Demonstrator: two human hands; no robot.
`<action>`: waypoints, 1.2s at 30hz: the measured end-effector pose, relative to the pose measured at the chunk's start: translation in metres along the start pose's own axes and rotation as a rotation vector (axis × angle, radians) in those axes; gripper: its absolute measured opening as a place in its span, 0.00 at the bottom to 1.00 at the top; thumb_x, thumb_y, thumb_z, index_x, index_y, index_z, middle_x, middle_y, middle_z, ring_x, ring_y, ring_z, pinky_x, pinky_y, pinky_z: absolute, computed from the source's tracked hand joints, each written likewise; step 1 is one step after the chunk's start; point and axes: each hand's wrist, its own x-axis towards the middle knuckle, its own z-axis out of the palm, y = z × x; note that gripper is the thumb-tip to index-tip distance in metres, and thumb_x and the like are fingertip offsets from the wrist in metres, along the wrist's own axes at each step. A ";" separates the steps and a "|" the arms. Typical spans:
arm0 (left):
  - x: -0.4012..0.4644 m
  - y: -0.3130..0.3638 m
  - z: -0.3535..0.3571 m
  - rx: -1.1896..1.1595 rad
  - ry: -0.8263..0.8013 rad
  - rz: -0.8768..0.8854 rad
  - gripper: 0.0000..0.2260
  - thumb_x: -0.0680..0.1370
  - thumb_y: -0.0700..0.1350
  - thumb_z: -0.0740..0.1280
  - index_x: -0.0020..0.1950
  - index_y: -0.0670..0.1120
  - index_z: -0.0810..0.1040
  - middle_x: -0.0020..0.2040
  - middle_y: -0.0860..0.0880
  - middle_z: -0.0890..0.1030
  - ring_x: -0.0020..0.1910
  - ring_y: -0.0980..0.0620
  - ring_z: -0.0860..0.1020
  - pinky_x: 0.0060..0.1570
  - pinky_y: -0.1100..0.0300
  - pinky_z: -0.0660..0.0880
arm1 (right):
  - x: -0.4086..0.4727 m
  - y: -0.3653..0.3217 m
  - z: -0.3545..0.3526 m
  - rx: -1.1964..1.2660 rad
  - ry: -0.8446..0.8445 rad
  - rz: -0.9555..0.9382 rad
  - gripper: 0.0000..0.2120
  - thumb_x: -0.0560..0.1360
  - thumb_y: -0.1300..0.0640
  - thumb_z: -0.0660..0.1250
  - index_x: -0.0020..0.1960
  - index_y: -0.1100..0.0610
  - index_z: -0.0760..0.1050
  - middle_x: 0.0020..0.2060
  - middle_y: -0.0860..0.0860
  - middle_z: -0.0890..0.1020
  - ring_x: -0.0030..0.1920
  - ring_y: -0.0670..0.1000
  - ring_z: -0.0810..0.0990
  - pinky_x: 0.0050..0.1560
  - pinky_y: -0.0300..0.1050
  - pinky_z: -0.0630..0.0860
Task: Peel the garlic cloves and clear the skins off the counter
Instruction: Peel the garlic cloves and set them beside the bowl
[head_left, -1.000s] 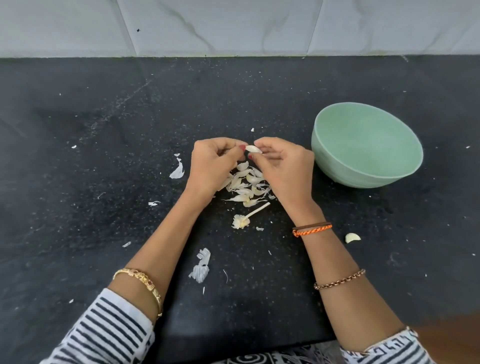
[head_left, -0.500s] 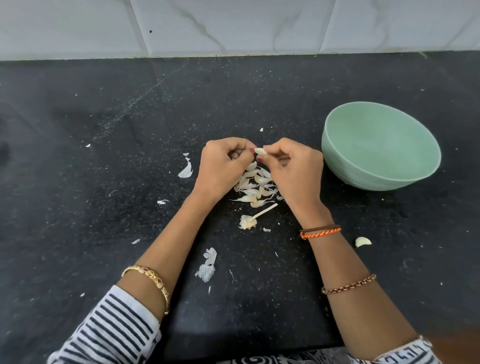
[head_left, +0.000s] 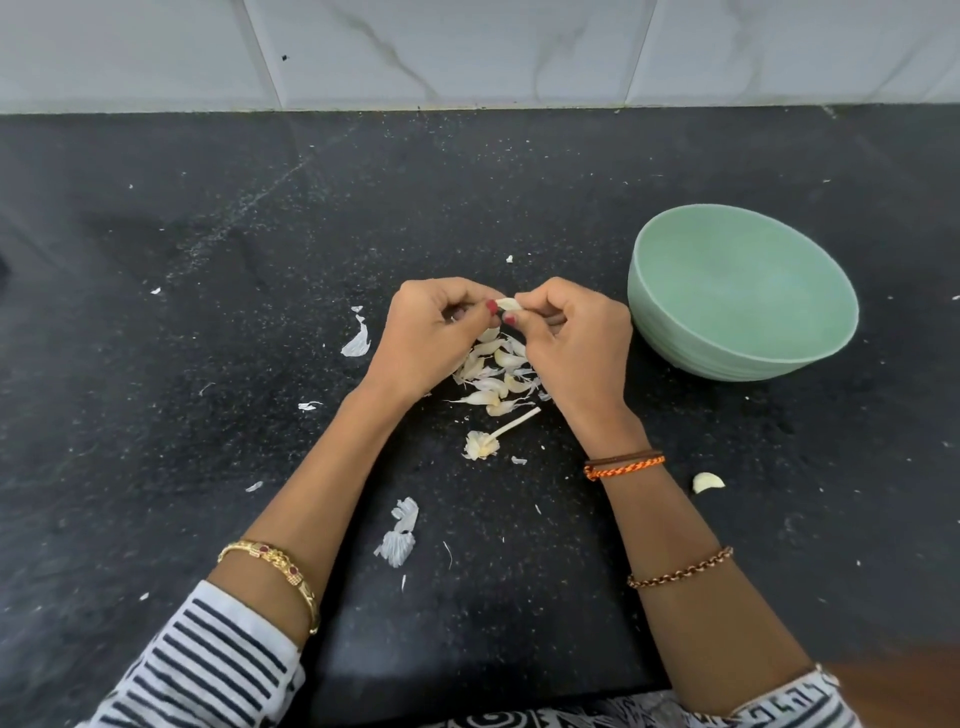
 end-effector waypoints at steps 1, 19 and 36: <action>0.000 -0.001 -0.001 -0.018 0.002 -0.004 0.11 0.75 0.34 0.66 0.43 0.49 0.81 0.34 0.54 0.81 0.32 0.59 0.74 0.34 0.69 0.70 | 0.000 0.000 0.000 0.002 -0.011 0.009 0.02 0.68 0.64 0.73 0.41 0.60 0.82 0.35 0.52 0.83 0.35 0.49 0.81 0.38 0.51 0.79; -0.004 0.010 0.009 -0.159 0.095 -0.092 0.02 0.62 0.39 0.64 0.29 0.42 0.75 0.27 0.47 0.73 0.23 0.62 0.66 0.24 0.70 0.63 | 0.004 -0.001 -0.012 0.110 -0.161 0.014 0.01 0.68 0.63 0.73 0.39 0.59 0.81 0.33 0.51 0.83 0.33 0.48 0.81 0.36 0.51 0.79; -0.002 0.008 0.007 -0.292 0.170 -0.033 0.05 0.63 0.41 0.66 0.27 0.47 0.75 0.27 0.53 0.77 0.29 0.58 0.71 0.31 0.67 0.69 | 0.008 -0.022 -0.023 0.690 -0.306 0.414 0.11 0.74 0.70 0.65 0.37 0.57 0.77 0.26 0.47 0.80 0.27 0.42 0.77 0.31 0.34 0.74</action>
